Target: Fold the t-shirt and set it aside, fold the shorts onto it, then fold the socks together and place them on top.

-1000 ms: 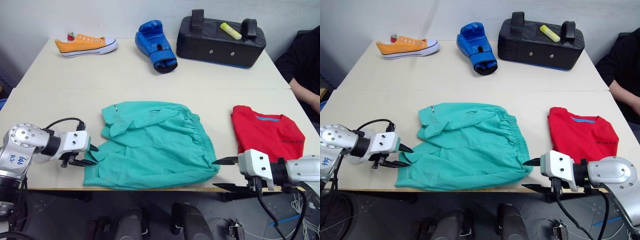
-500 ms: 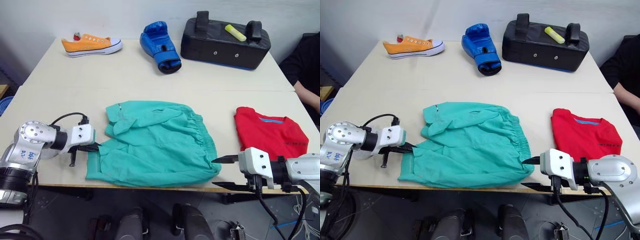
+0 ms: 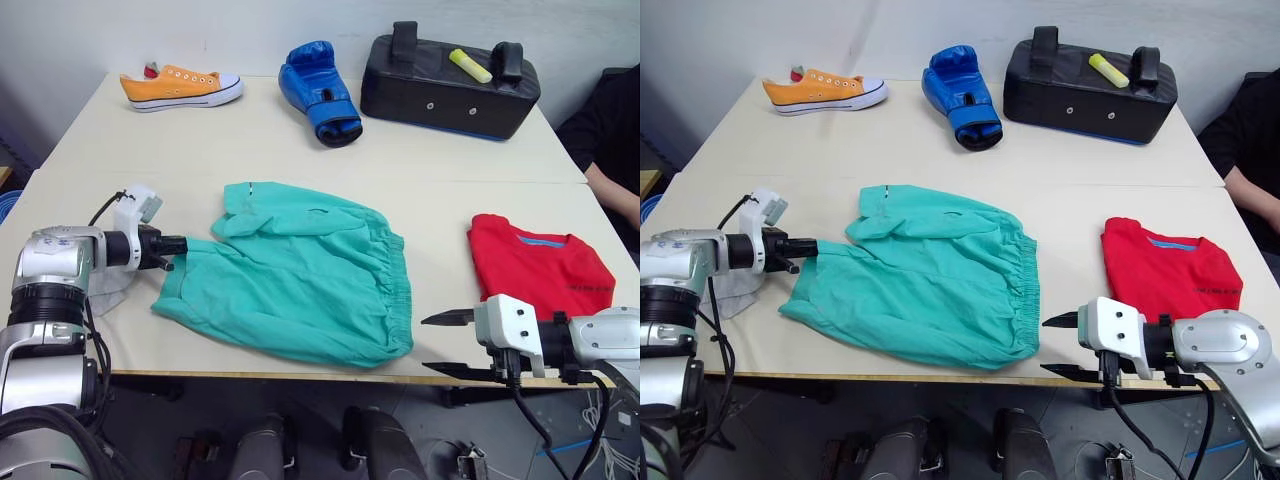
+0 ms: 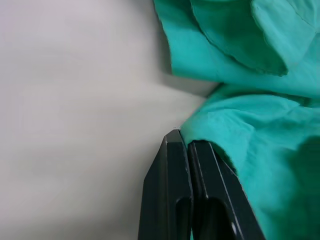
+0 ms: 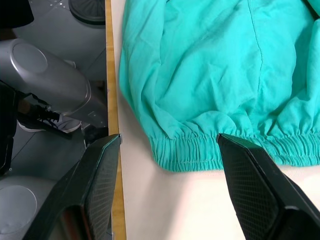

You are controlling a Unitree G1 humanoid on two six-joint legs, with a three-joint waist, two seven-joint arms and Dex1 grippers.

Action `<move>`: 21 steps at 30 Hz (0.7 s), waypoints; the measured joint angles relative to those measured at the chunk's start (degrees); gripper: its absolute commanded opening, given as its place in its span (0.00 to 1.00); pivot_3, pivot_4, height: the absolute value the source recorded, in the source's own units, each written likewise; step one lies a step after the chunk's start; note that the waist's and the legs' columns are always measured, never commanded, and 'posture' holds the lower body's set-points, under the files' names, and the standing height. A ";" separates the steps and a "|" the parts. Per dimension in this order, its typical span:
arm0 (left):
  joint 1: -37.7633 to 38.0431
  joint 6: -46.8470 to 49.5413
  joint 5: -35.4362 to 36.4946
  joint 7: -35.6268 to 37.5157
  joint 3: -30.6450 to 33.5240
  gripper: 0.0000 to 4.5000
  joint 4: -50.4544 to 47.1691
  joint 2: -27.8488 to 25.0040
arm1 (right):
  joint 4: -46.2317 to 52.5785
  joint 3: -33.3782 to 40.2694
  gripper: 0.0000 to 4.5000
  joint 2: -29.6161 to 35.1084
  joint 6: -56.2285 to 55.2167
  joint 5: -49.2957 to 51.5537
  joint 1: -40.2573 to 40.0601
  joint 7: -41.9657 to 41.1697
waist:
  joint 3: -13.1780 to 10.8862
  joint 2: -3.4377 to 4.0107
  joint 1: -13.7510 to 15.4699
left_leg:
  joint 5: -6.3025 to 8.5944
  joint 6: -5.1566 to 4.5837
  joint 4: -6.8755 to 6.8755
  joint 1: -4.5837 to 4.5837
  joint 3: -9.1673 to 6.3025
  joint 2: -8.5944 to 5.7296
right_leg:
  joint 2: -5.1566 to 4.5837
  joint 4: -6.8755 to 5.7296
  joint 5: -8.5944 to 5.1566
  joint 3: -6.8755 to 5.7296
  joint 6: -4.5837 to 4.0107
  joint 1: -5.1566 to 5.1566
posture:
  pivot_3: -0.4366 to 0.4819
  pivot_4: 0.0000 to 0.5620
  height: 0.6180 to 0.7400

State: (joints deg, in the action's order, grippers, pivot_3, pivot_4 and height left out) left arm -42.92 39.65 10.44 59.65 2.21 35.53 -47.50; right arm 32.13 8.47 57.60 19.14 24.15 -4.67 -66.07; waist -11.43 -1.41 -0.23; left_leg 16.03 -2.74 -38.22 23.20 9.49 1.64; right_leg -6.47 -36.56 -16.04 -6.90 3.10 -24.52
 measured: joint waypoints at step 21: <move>14.54 -29.92 -2.14 13.15 1.13 0.00 -19.70 -15.76 | 1.66 -3.70 0.69 -0.20 -0.56 0.11 0.49 -1.10 | -0.02 -0.04 0.30 | 0.27 0.24 0.13 -0.02 -0.12 0.03 | -0.09 0.08 -0.06 -0.06 -0.22 -0.04 | 0.48 0.27 1.00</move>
State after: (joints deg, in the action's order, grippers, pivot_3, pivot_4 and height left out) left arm -28.39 9.73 8.30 72.80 3.33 15.84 -63.26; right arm 33.79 4.77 57.39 18.58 24.26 -4.18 -67.17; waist -11.45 -1.44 0.08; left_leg 16.29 -2.50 -38.09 23.18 9.38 1.67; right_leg -6.56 -36.48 -16.11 -6.96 2.88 -24.56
